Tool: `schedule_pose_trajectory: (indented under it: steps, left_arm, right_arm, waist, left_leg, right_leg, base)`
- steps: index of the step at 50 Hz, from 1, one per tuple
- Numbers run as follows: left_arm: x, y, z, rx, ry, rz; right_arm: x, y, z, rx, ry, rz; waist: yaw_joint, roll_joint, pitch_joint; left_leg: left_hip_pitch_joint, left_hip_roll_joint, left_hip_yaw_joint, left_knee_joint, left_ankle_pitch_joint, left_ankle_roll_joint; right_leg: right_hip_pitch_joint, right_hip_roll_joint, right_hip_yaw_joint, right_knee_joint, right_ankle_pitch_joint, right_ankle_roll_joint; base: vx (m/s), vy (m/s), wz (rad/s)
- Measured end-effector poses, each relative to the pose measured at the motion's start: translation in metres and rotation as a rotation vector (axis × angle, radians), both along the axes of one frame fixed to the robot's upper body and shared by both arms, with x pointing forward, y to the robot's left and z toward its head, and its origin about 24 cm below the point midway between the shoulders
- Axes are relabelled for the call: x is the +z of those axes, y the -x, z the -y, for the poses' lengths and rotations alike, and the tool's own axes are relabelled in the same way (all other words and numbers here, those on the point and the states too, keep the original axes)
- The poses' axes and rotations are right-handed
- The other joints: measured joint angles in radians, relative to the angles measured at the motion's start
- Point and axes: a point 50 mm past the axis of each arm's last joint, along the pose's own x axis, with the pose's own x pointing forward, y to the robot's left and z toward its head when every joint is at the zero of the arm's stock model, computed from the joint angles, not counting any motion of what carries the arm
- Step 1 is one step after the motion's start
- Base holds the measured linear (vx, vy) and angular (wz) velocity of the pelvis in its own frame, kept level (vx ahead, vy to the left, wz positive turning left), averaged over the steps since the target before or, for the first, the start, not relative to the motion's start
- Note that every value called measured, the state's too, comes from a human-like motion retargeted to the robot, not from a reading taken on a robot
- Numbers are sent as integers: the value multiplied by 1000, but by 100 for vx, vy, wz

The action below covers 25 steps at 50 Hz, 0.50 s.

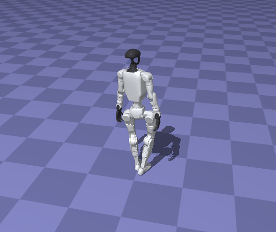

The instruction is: In place motions

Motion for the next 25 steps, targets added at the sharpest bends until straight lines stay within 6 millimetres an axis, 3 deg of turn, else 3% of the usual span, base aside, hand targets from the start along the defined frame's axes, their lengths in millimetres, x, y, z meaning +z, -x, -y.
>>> schedule_pose_trajectory:
  steps: [3, 5, 8, 15, 21, 25]
  left_arm:
    - [1, -3, -5, -21, -2, 2]
    - [2, -6, -9, -31, -7, 8]
    - [0, -3, -2, -15, 0, 11]
    - [-6, 23, 22, 207, 92, 18]
    - [-6, 14, 22, 118, 92, 46]
    - [-6, -7, 21, -59, 113, 59]
  right_arm:
    - [-1, 7, -8, 29, -43, -28]
    - [-2, 13, -12, 62, -62, -53]
    - [-2, 21, -12, 139, -68, -103]
    - [-1, -1, -11, 396, -2, -24]
    - [-1, -1, -6, 297, 29, 23]
    - [-2, 9, -4, 200, 45, 3]
  waist:
    - [-11, -48, 12]
    - [44, -87, 12]
    - [123, -109, 1]
    - [121, -129, 6]
    - [103, -124, 14]
    - [81, -102, 11]
  left_leg:
    - [25, -43, -19, -1, 0, -4]
    - [51, -61, 14, -8, -6, -11]
    - [59, -70, 19, -13, -11, -15]
    - [66, -65, 19, -17, -9, -16]
    - [62, -68, 18, -17, 2, 23]
    - [53, -52, 49, -8, -13, 34]
  right_leg:
    - [29, 19, 100, -121, 121, -53]
    - [67, 19, 115, -140, 116, -70]
    - [88, -28, 3, -158, 123, -77]
    - [105, -23, -14, -171, 112, -60]
    - [102, -24, -18, -171, 113, -59]
    - [70, -14, 25, -158, 123, -67]
  base:
    - [20, -2, 136]
    - [22, 1, 31]
    - [20, -1, 20]
    - [8, -5, 20]
    - [0, -1, -4]
    - [-9, -9, -70]
